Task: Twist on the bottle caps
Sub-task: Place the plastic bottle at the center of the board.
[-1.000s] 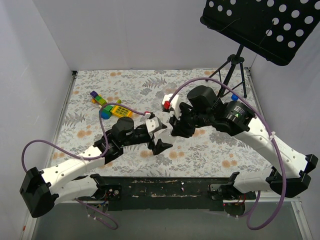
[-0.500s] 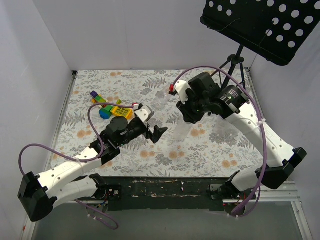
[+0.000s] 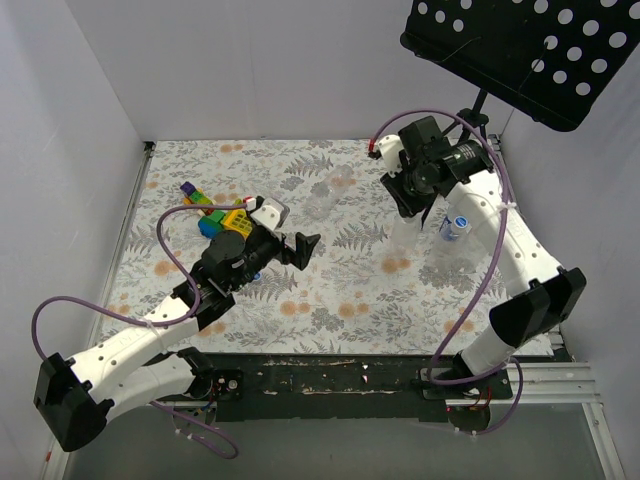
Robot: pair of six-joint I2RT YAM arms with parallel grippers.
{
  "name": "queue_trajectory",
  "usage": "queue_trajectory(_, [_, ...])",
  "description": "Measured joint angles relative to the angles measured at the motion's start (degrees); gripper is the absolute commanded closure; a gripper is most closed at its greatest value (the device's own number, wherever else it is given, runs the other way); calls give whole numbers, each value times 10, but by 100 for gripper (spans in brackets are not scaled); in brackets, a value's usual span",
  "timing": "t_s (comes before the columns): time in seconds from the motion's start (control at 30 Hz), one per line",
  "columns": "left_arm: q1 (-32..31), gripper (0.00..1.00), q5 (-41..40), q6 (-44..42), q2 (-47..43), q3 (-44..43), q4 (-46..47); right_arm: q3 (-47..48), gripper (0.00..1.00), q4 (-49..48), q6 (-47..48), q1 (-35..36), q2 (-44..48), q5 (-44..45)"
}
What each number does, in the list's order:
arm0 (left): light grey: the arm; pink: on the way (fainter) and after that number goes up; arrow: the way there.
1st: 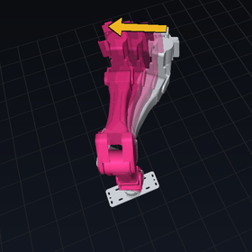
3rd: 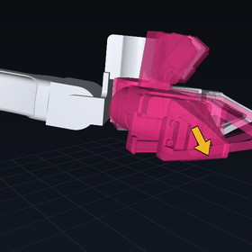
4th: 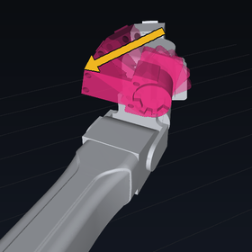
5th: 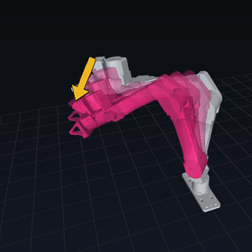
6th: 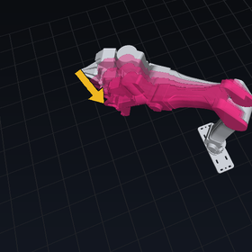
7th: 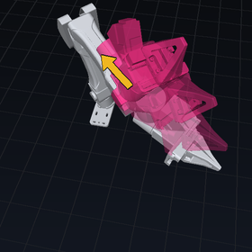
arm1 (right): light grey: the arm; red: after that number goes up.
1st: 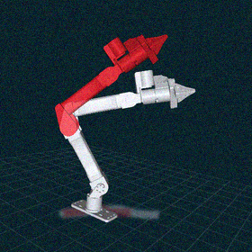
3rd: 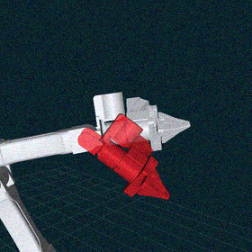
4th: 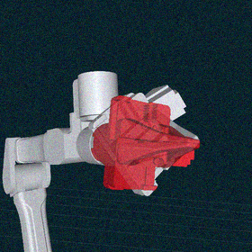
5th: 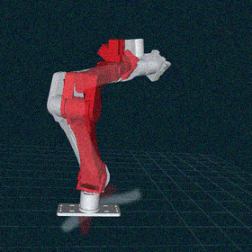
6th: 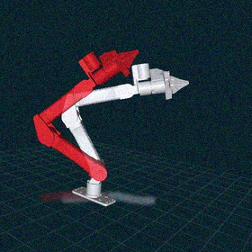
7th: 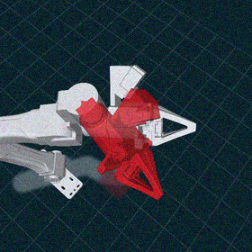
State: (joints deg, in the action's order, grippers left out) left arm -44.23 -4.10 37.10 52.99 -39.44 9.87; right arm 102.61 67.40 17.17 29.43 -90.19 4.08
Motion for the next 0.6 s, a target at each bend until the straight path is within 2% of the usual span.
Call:
queue_trajectory(0.43, [6, 2, -22, 2, -4, 0, 1, 16, 98, -14, 25, -84, -71, -50])
queue_trajectory(0.6, [6, 2, -24, 2, -4, 0, 1, 18, 78, -19, 25, -86, -74, -54])
